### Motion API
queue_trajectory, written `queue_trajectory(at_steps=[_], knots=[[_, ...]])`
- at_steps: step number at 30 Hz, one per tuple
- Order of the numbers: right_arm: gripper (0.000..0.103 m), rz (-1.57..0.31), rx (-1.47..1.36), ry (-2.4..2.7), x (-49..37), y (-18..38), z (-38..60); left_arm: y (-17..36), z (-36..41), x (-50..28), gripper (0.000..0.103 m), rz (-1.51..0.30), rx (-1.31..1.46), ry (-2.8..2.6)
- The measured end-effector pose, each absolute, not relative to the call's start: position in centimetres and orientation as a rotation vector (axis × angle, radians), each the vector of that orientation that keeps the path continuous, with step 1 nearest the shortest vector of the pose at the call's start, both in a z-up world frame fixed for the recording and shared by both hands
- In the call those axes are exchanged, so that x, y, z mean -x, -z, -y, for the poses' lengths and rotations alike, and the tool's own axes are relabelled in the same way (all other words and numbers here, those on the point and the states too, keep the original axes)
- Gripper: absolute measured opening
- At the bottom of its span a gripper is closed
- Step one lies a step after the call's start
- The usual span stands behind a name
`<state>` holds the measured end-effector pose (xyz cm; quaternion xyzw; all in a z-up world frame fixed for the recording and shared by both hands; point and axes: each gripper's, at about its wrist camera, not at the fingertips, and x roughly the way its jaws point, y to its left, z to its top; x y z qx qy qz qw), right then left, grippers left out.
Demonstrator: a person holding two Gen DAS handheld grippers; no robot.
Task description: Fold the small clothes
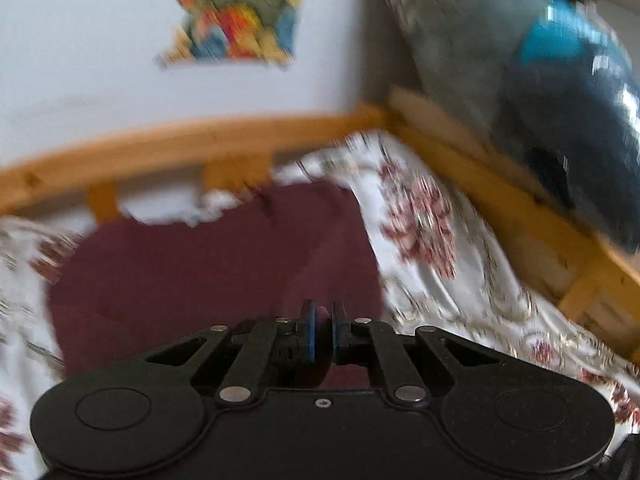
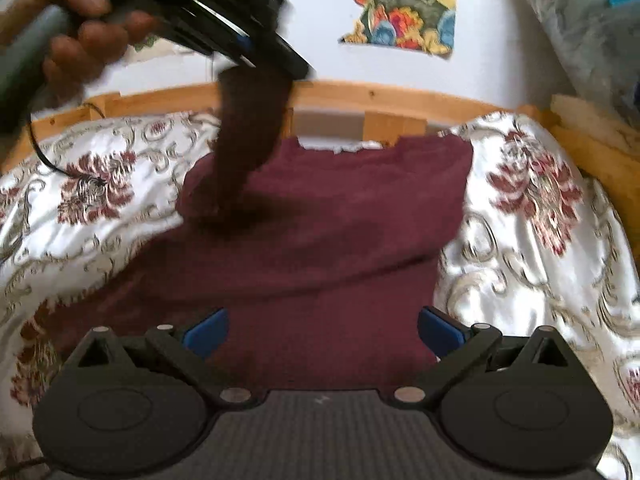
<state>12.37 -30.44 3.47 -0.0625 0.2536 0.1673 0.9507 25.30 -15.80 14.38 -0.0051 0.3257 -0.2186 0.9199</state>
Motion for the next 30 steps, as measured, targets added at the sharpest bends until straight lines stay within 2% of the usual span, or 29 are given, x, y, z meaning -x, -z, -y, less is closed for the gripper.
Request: queue_trajectory(at_steps=[5, 8, 10, 12, 15, 17, 23, 25, 27, 30], knots=[[0.103, -0.575, 0.138, -0.32, -11.4, -1.9, 31.7, -9.1, 18.8, -26.5, 0.009, -0.745, -0.01, 0.471], [0.103, -0.609, 0.123, -0.312, -11.4, -1.2, 32.1, -7.5, 18.9, -26.7, 0.017, -0.769, -0.002, 0.498], [0.103, -0.624, 0.112, -0.309, -11.6, -1.0, 32.1, -7.1, 18.3, -26.4, 0.029, -0.774, 0.023, 0.516], [0.103, -0.633, 0.1, -0.309, -11.9, -1.0, 32.0, -7.4, 17.4, -26.3, 0.05, -0.766, 0.045, 0.534], [0.103, -0.64, 0.077, -0.309, -12.6, -1.1, 31.7, -8.4, 15.4, -25.8, 0.071, -0.725, 0.078, 0.549], [0.103, -0.642, 0.062, -0.307, -12.9, -1.1, 31.6, -9.1, 13.5, -25.3, 0.077, -0.688, 0.096, 0.542], [0.103, -0.646, 0.025, -0.297, -14.1, -1.3, 31.6, -8.7, 5.6, -24.8, 0.079, -0.643, 0.085, 0.312], [0.103, -0.628, 0.016, -0.287, -14.9, -1.2, 31.7, -7.7, 2.6, -25.5, 0.076, -0.655, 0.066, 0.157], [0.096, -0.623, 0.006, -0.265, -15.8, -1.1, 31.8, -6.4, -0.4, -26.7, 0.063, -0.667, 0.074, 0.051], [0.086, -0.646, -0.043, -0.256, -17.8, -0.8, 31.9, -4.5, -4.5, -28.8, 0.054, -0.712, 0.168, 0.005]])
